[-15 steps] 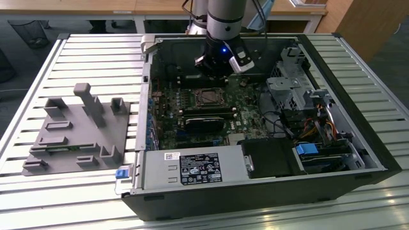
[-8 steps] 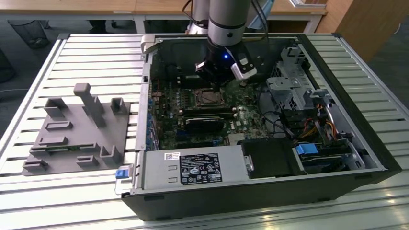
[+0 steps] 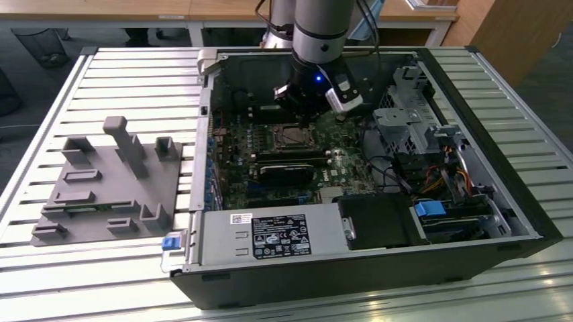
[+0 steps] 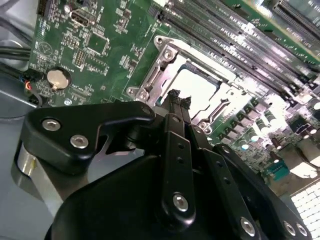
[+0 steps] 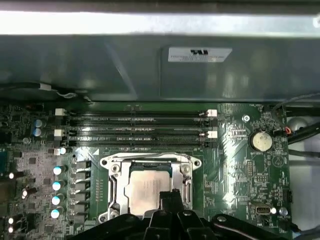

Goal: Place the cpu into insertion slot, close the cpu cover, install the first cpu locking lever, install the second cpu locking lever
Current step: 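Install the second cpu locking lever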

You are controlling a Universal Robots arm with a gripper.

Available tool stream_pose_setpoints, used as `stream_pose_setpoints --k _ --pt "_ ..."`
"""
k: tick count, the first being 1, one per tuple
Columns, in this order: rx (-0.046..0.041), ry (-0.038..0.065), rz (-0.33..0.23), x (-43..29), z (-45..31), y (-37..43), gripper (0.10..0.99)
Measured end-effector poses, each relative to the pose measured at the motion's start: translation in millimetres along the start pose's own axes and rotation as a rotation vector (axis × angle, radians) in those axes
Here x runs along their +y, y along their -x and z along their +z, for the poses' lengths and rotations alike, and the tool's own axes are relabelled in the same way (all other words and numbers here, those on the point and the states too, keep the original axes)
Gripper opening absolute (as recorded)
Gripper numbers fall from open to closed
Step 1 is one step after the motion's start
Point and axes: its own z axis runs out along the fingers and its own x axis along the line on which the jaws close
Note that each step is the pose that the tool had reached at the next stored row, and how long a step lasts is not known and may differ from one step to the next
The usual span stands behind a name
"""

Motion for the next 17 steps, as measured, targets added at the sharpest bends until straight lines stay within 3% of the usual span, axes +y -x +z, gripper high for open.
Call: stream_pose_setpoints --k 10,17 --pt "0.0015 0.003 0.000 -25.6 -2.9 0.4 0.118" --pt "0.0018 0.010 0.001 -33.0 -3.1 0.6 0.118"
